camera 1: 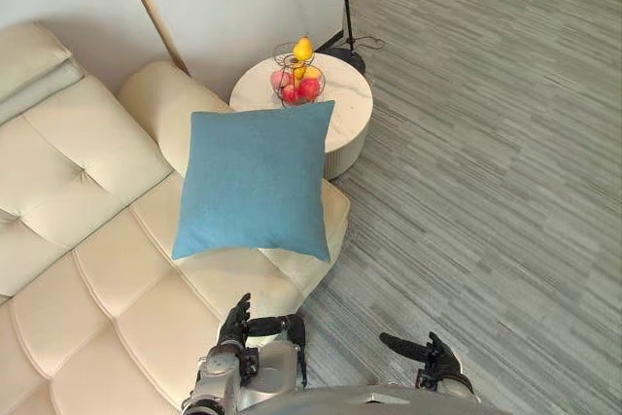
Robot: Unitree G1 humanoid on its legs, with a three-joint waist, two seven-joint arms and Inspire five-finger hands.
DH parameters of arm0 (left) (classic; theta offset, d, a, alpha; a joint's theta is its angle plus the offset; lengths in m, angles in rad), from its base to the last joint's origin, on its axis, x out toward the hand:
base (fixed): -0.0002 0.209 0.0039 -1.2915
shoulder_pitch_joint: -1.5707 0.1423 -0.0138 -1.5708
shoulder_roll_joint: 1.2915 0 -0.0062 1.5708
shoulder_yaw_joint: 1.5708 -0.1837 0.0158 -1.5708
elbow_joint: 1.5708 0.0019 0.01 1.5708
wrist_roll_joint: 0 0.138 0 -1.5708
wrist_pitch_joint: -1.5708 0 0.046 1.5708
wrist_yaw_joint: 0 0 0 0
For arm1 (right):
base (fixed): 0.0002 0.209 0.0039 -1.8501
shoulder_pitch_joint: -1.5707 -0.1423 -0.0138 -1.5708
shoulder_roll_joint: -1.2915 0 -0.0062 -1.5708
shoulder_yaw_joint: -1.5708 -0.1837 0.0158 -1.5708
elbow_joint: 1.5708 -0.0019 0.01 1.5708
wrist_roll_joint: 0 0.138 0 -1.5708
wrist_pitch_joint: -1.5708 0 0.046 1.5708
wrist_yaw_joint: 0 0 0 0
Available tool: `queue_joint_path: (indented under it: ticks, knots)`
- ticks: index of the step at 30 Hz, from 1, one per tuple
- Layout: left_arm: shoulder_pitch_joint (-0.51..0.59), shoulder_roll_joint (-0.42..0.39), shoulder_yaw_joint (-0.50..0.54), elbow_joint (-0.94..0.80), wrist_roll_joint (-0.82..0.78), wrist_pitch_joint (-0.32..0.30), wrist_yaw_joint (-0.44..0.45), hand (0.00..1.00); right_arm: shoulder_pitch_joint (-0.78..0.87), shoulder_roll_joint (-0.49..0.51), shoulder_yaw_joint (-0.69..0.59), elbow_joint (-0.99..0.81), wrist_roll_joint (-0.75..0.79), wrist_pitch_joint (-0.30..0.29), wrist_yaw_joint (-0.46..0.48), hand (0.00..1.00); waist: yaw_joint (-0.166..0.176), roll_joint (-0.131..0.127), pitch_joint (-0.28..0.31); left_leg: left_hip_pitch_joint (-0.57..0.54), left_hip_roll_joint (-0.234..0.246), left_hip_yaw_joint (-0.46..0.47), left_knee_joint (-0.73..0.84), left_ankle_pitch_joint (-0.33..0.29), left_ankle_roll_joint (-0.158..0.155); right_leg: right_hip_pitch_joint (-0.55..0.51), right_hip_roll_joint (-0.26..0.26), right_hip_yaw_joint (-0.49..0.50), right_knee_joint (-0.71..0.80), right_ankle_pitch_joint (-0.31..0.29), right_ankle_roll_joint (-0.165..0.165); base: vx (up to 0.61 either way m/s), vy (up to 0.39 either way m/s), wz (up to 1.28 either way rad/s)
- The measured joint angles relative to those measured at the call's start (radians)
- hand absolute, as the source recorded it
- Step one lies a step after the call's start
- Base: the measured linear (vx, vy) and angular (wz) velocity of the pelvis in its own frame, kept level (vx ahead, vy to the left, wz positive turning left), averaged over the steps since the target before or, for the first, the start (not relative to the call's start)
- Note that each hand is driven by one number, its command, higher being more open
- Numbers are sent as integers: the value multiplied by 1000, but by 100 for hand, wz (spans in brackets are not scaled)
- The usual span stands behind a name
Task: Pick up cushions and gather them together orderly.
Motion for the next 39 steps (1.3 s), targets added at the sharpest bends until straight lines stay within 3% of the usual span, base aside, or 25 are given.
queue_joint_path:
  ticks: [2, 4, 6, 9, 12, 14, 15, 16, 17, 20, 26, 27, 28, 30, 31, 33, 36, 39]
  knots:
    - [-4, 15, -1, 11, 0, 4, -3, 100, -13, 13, -4, 0, -1, -1, 2, 100, -2, -25, -5, 18, -44, -8, -15, -19, 29, 2, -48, -12, 43, -14, 26, 273, 113, 33]
    - [-4, 17, -1, 28, -1, 5, -6, 100, -14, 11, -7, 5, -2, -1, 5, 100, -4, -19, -6, 65, -72, -25, -16, -48, 45, -5, -97, -7, 185, -29, 50, 281, 197, 30]
    - [1, 16, -14, 35, -7, 3, -6, 100, -11, 6, -12, 8, -3, 1, 13, 100, -8, -14, -7, 133, -100, -70, -8, -84, 67, -91, -189, 45, 536, -18, 49, 239, 198, 50]
    - [3, 24, -38, 35, -11, 4, -4, 100, -12, 3, -10, 8, -3, 1, 19, 100, -17, -16, -5, 166, -107, -143, 4, -107, 78, -170, -179, 121, 679, -57, 32, 188, 95, 87]
    - [7, 21, -32, 35, -15, 7, 1, 100, -22, 2, -1, 7, -2, -8, 20, 100, -19, -12, -8, 191, -103, -243, -5, -111, 74, -245, -107, 218, 547, -85, 28, 137, -39, 96]
    - [8, 14, -26, 35, -15, 7, 3, 100, -14, 1, -1, 6, 0, -13, 19, 100, -20, -10, -9, 192, -102, -326, 8, -122, 53, -260, -13, 411, 371, -82, 31, 103, -176, 108]
    - [9, 15, -25, 35, -15, 7, 3, 100, -10, 3, -1, 6, 1, -14, 19, 100, -20, -16, -12, 184, -106, -347, 15, -127, 46, -259, 5, 463, 326, -77, 30, 82, -256, 106]
    - [10, 17, -7, 34, -14, 7, 2, 100, 3, 11, -3, 6, 1, -17, 19, 100, -19, -39, -25, 169, -124, -380, 32, -138, 28, -257, 18, 533, 251, -36, 25, 62, -238, 86]
    - [10, 19, 4, 36, -12, 7, 2, 100, 9, 17, -6, 4, 2, -19, 20, 100, -19, -47, -29, 163, -133, -398, 44, -145, 18, -254, 14, 531, 243, 3, 1, 95, -313, 90]
    - [25, -16, 41, 35, -7, 7, 11, 100, 26, 17, -33, -20, 19, -18, 15, 100, -15, -5, -47, 155, -77, -417, 47, -157, -15, -202, 37, 404, 194, 1, -15, 102, -298, 89]
    - [17, -16, 48, 33, -5, 8, 13, 100, 44, 35, -32, -63, 19, -19, 12, 100, -10, -10, -45, 110, -53, -441, 41, -133, -50, -156, 49, 280, 133, 11, -31, 29, -103, 65]
    - [17, -11, 48, 13, -5, 8, 15, 100, 45, 43, -33, -75, 20, -19, 8, 100, -11, -22, -39, 95, -47, -392, 50, -125, -51, -144, 41, 249, 130, 11, -32, 1, 7, 44]
    - [18, -10, 48, 5, -5, 8, 16, 100, 43, 58, -34, -93, 22, -20, 3, 100, -8, -26, -38, 90, -25, -297, 61, -132, -27, -138, 32, 233, 131, 11, -32, -9, 36, 47]
    - [18, -10, 47, 4, 1, 9, 15, 100, 39, 59, -32, -126, 24, -23, 0, 100, -14, -24, -39, 70, 31, -110, 111, -144, -26, -135, 14, 225, 139, 11, -31, -22, 85, 9]
    - [18, -13, 47, 4, 1, 9, 16, 100, 34, 55, -32, -129, 28, -22, 0, 100, -14, -16, -44, 69, 28, -101, 114, -147, -21, -136, 8, 230, 140, 12, -25, -30, 159, -5]
    - [23, -6, 45, 5, 1, 9, 17, 100, 26, 67, -29, -132, 38, -22, 0, 100, -19, -23, -50, 74, 3, -103, 91, -138, -14, -137, -7, 239, 130, 12, -13, -27, 167, 1]
    - [45, 8, 28, 8, 1, 9, 21, 100, 51, 79, -30, -152, 40, -21, -1, 100, -32, -39, -87, 129, -46, -103, -62, -68, -1, -134, -42, 244, 79, 38, 17, 3, 121, 9]
    - [50, 15, 4, 20, 1, 9, 28, 100, 75, 69, -34, -212, 40, -20, -15, 100, -49, -29, -86, 205, -64, -103, -187, -4, 12, -99, -43, 245, 37, 57, 23, 26, 29, 0]
